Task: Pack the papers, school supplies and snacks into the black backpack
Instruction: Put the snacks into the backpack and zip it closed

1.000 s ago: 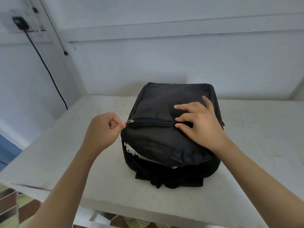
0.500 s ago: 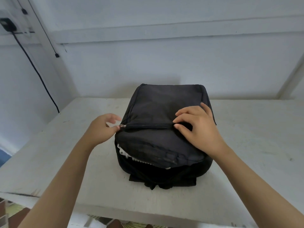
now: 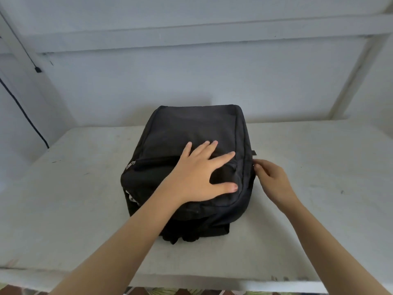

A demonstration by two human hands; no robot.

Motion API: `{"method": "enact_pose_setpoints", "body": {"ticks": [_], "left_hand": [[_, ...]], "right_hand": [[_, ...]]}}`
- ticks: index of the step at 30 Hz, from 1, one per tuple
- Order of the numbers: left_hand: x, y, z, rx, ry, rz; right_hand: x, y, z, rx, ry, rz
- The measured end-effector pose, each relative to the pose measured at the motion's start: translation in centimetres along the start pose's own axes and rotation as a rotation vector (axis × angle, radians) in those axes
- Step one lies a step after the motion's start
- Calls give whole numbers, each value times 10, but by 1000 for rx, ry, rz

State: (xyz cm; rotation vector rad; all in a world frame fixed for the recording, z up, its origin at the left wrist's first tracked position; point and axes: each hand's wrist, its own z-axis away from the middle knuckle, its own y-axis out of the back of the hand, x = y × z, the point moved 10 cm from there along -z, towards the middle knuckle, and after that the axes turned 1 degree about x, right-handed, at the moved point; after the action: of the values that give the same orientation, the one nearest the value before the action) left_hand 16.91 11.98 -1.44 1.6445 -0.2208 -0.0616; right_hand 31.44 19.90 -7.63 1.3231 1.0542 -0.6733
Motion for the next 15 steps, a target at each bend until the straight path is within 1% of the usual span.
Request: {"method": "enact_pose_setpoints", "body": {"ticks": [1, 3, 5, 7, 11, 13, 15], "left_hand": [[0, -9, -1, -5, 0, -66], [-1, -15, 1, 58, -14, -155], [-1, -16, 4, 105, -20, -198], [0, -17, 6, 125, -19, -208], [3, -14, 7, 152, -8, -197], [3, -14, 7, 150, -1, -189], [3, -13, 7, 148, 7, -178]], "right_hand": [[2, 3, -1, 11, -4, 29], [5, 10, -2, 19, -21, 73], [7, 13, -2, -3, -26, 113], [7, 16, 0, -25, -3, 207], [-9, 20, 14, -25, 153, 497], [-19, 18, 26, -23, 229, 582], [-24, 13, 40, -39, 299, 614]]}}
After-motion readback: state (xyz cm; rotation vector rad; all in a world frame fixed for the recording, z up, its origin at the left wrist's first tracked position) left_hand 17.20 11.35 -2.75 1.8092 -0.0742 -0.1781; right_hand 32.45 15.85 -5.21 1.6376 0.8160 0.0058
